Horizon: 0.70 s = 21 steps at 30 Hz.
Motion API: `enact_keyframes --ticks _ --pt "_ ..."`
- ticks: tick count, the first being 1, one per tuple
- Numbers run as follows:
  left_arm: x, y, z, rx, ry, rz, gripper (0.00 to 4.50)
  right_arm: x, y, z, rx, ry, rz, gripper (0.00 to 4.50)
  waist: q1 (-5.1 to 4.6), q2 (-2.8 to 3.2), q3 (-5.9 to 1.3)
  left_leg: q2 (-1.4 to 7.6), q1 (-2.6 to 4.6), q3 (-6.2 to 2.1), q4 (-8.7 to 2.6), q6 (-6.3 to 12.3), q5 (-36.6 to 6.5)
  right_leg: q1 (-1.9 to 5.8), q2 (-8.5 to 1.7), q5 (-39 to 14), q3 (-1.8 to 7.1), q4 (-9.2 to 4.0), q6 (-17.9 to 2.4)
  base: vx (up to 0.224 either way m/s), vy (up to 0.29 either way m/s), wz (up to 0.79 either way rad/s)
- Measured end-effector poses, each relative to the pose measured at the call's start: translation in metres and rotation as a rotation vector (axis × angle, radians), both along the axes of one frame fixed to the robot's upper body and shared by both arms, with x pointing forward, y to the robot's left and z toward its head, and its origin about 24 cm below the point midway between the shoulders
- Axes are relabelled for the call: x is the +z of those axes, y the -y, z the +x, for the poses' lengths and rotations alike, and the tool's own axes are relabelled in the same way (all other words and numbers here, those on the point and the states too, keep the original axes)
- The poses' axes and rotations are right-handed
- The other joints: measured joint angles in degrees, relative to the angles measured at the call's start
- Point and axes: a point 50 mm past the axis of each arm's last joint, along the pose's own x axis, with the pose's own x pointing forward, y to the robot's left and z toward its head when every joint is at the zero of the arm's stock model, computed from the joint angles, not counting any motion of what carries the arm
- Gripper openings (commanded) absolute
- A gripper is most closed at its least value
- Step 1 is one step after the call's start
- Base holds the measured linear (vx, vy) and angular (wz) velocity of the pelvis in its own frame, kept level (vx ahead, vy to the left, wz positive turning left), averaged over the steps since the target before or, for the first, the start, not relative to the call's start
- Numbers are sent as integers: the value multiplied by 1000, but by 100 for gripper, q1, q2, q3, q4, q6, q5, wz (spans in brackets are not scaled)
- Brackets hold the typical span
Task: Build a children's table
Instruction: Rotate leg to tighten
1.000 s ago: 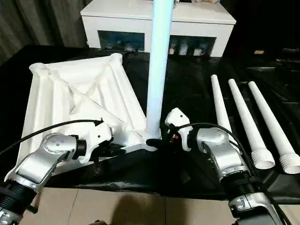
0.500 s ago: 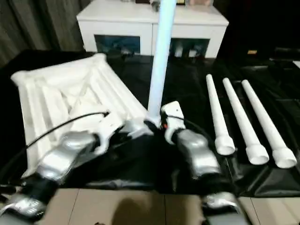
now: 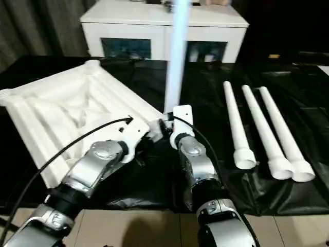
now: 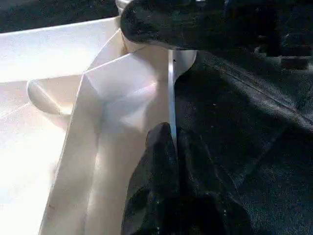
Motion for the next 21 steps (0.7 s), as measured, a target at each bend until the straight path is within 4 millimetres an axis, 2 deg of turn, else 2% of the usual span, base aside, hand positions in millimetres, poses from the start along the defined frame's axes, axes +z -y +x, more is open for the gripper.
enact_keyframes --ticks 7,10,12,16,21 --pt "1 -27 -9 -113 11 12 0 -2 28 -13 238 -27 -66 361 21 1 0 5 -9 0 -16 0 0 -13 4 4 -3 1 -7 0 0 0" --pt "2 -41 -18 -207 -2 8 0 5 47 -26 442 -27 -125 361 71 0 1 4 -13 2 -21 1 -4 -13 4 1 -3 -9 -5 0 0 0" --pt "2 -48 -23 -255 -17 -4 0 7 58 -32 510 -44 -145 361 84 -1 2 5 -13 2 -22 1 -4 -14 4 0 -3 -7 -5 0 0 0" --pt "3 -55 -30 -341 -57 -6 0 13 59 -41 667 -50 -113 361 109 -5 4 4 -12 3 -19 1 -4 -11 3 1 0 -6 -6 0 0 0" --pt "3 -52 -34 -396 -71 -14 0 15 58 -42 716 -54 -119 361 117 -5 4 3 -12 5 -16 1 -3 -8 1 2 3 -5 -7 0 0 0"
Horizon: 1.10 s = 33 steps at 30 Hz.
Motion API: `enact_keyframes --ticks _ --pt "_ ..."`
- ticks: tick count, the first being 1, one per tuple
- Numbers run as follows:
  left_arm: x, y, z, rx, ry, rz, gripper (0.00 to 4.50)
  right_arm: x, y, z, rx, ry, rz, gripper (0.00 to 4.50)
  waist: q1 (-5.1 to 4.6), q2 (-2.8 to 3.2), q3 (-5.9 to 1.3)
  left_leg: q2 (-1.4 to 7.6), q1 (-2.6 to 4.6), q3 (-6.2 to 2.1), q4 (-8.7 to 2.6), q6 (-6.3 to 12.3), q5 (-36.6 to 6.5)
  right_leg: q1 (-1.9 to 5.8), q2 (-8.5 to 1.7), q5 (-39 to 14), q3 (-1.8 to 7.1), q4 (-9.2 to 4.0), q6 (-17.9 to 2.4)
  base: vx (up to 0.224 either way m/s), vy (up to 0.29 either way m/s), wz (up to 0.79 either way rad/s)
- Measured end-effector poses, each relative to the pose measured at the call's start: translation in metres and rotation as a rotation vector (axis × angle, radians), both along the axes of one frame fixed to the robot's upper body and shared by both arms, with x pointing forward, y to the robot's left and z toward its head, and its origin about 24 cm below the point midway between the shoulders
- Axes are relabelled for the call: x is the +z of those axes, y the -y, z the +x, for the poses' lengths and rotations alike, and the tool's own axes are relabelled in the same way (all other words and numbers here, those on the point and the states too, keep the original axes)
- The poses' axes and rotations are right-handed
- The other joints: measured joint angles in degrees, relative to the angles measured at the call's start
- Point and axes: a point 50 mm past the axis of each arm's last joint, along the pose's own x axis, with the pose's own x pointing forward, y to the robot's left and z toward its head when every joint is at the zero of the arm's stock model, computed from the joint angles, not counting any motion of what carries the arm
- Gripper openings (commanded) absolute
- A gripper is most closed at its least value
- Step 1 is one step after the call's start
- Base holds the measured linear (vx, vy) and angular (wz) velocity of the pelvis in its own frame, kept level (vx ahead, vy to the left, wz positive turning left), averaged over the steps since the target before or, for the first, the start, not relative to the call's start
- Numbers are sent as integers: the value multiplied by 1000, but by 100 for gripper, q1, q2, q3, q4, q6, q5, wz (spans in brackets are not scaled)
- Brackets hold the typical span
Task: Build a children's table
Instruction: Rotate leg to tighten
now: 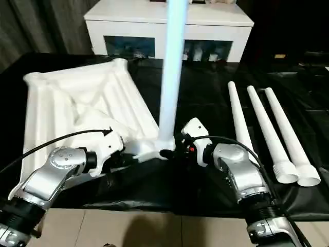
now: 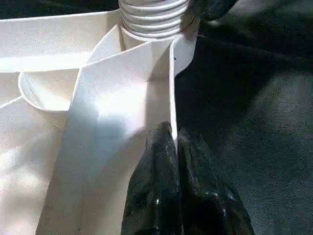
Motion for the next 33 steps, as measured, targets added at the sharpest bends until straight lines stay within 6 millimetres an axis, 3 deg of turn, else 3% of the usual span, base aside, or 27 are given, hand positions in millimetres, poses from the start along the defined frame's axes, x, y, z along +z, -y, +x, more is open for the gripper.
enact_keyframes --ticks 9,10,16,24,29,33 --pt "0 0 0 -5 1 1 0 0 -1 3 34 3 -26 361 1 -1 1 1 0 0 0 0 0 0 0 -1 -2 2 1 0 0 0" --pt "0 0 0 -6 2 2 0 -1 -2 3 35 4 -24 333 1 -2 1 1 0 0 0 0 0 0 0 -1 -1 1 1 0 0 0" --pt "0 -1 -1 -6 2 2 0 -3 -3 6 17 -7 1 284 -7 -1 1 1 1 0 0 0 0 0 0 -1 -2 2 1 0 0 0" --pt "0 -2 -1 -4 1 3 0 -4 -7 6 12 -11 22 272 -19 -2 1 1 2 0 0 0 0 0 0 -1 -1 3 1 0 0 0" --pt "-1 -5 1 41 0 9 0 -10 -17 9 -87 -3 52 270 -106 -9 3 2 15 0 1 -2 1 0 2 2 -1 8 -3 0 0 0" --pt "-2 6 14 159 10 2 0 -16 -35 18 -335 -11 125 270 -174 -8 3 1 23 0 1 -4 2 2 2 -2 1 8 3 0 0 0"
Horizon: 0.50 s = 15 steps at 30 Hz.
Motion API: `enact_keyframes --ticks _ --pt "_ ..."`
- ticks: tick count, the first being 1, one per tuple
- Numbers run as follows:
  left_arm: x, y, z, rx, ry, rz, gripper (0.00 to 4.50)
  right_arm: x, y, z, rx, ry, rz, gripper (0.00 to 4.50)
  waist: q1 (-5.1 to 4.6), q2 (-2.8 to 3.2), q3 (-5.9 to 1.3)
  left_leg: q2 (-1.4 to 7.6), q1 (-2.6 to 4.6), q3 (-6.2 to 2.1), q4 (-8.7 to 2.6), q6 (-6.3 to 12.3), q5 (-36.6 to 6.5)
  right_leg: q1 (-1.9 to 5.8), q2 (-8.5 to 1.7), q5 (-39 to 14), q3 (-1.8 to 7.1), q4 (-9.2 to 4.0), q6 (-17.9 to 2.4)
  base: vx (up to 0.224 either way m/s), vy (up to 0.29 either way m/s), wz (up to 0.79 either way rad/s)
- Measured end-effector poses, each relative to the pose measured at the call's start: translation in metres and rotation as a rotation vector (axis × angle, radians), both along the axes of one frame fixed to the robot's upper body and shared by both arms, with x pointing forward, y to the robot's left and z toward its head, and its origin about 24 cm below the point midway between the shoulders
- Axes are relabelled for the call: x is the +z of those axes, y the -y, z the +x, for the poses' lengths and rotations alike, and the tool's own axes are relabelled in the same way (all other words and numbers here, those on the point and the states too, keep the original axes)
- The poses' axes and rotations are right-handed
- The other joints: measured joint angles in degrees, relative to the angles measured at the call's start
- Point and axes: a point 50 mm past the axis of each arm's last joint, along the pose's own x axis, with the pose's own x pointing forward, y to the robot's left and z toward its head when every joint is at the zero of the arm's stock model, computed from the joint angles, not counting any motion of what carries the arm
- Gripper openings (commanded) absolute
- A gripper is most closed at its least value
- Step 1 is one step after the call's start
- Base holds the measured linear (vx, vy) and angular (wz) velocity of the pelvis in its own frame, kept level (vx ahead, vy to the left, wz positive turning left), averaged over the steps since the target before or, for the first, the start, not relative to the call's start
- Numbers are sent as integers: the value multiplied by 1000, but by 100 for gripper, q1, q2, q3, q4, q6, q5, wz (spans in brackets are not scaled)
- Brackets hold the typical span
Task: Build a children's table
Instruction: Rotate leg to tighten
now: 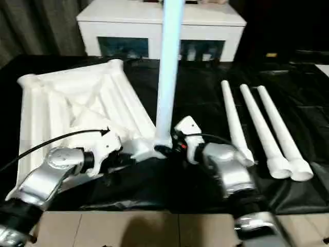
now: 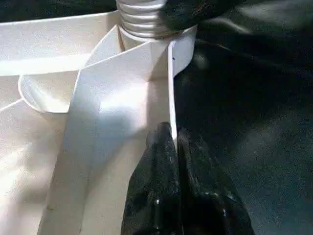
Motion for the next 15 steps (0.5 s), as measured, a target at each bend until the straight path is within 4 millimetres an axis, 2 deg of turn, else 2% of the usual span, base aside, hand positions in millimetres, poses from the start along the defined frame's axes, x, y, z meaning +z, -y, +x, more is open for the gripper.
enact_keyframes --ticks 8,11,12,13,14,15 --pt "-1 46 21 229 14 -22 0 0 -28 22 -439 -13 6 269 2 10 -7 -7 -4 0 4 0 0 4 -4 0 4 -10 0 0 0 0" --pt "-1 50 22 244 23 -16 0 1 -31 26 -458 -8 -11 269 2 9 -8 -5 -5 -1 4 0 0 6 -4 -1 -1 -11 2 0 0 0" --pt "0 50 22 242 27 -13 0 1 -32 26 -450 0 -14 304 4 10 -8 -5 -6 -1 3 0 0 5 -4 -4 -1 -11 7 0 0 0" --pt "0 50 22 236 35 -5 0 2 -31 26 -438 7 -9 304 6 9 -8 -4 -9 -2 0 0 0 3 -3 -5 -3 -11 8 0 0 0" --pt "1 49 21 232 39 -1 0 2 -30 25 -431 9 -2 338 9 9 -7 -3 -11 -2 -2 0 -1 1 -3 -3 -4 -11 5 0 0 0" --pt "1 48 21 228 43 3 0 2 -30 25 -425 12 4 340 12 9 -7 -3 -12 -2 -4 0 -1 0 -3 0 -4 -10 0 0 0 0"
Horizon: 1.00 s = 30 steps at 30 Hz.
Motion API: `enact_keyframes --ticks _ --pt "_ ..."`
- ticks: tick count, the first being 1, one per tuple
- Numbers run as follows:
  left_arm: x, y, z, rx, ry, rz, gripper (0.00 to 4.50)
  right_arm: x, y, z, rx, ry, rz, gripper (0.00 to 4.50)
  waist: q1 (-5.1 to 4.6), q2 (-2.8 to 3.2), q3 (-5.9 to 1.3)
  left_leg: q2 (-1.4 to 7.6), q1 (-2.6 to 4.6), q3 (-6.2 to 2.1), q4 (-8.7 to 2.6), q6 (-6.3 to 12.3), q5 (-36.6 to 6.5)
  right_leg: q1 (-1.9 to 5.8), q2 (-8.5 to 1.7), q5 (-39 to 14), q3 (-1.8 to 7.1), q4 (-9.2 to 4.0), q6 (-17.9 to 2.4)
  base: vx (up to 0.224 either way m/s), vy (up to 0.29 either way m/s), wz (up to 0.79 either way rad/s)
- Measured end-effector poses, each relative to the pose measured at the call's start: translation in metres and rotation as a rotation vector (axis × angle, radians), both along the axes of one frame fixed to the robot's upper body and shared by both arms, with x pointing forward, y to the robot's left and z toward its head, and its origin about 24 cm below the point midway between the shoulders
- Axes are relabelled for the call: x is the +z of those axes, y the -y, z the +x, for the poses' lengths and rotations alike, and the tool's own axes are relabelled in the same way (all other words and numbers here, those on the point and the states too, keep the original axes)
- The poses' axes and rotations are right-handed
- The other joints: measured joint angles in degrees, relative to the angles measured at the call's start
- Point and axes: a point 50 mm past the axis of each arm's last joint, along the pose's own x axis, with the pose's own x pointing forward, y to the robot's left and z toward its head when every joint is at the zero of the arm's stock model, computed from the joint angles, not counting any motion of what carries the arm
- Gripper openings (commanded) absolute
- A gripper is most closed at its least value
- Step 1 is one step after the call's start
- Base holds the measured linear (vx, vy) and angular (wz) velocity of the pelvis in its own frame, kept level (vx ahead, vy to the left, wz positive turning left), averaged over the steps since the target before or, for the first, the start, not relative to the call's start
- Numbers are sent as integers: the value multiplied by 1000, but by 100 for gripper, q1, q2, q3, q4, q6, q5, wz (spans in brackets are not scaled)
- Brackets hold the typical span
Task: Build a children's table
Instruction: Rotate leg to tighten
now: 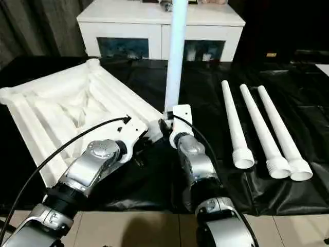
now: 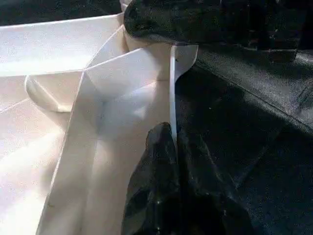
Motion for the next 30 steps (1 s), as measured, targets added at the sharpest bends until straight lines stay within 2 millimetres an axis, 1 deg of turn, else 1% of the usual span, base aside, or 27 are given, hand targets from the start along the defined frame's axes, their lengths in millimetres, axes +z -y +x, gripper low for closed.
enact_keyframes --ticks 2,4,6,8,9,13,15,17,18,21,23,27,30 --pt "0 -5 -1 -1 9 9 0 1 -2 -1 36 6 19 343 -17 0 0 4 -1 0 -3 0 0 -6 4 3 0 1 -4 0 0 0" --pt "0 -11 -3 -13 14 16 0 1 0 -3 81 11 33 378 -24 -1 1 7 -1 0 -7 0 0 -9 7 2 -1 2 -3 0 0 0" --pt "0 -18 -6 -30 13 21 0 1 6 -7 162 14 46 386 -18 -5 4 8 -3 0 -10 0 0 -10 7 1 -2 0 -3 0 0 0" --pt "1 -25 -10 -61 6 22 0 3 21 -15 279 27 12 386 18 -9 6 7 -7 0 -14 0 -1 -8 7 0 -3 -9 0 0 0 0" --pt "0 -27 -12 -75 2 20 0 3 26 -19 331 29 -6 386 36 -9 6 6 -7 1 -15 1 -3 -6 7 0 -2 -14 0 0 0 0" --pt "0 -35 -18 -123 -6 16 0 8 41 -29 470 40 -58 386 36 -9 6 7 -6 3 -19 1 -2 -9 7 0 -2 -13 0 0 0 0" --pt "-1 -44 -27 -200 -6 14 0 12 53 -36 559 37 -82 386 59 -9 6 7 -4 2 -25 1 -2 -8 7 -14 -2 -17 22 0 0 0" --pt "-1 -50 -36 -290 -23 -1 0 17 64 -40 612 26 -96 386 112 -9 6 7 -5 3 -26 1 -2 -9 6 -17 -1 -16 26 0 0 0" --pt "0 -50 -40 -328 -36 -8 0 19 65 -43 652 24 -99 386 143 -9 6 7 -6 3 -26 1 -2 -8 6 -17 -3 -17 26 0 0 0" --pt "0 -47 -50 -424 -69 -24 0 23 57 -51 781 24 -102 386 222 -8 6 3 -5 6 -24 1 -2 -3 2 -16 3 -17 23 0 0 0" --pt "1 -47 -52 -454 -83 -26 0 22 61 -53 810 6 -117 386 248 -9 7 2 -4 10 -19 1 -2 -3 2 -13 8 -14 19 0 0 0" --pt "1 -48 -53 -463 -88 -26 0 21 61 -55 843 -10 -133 386 227 -11 8 3 1 10 -19 0 -1 -6 2 -18 7 -5 26 0 0 0" --pt "1 -48 -53 -469 -87 -25 0 19 63 -57 879 -32 -163 386 236 -12 8 4 1 9 -19 0 -1 -6 2 -18 6 -4 27 0 0 0"
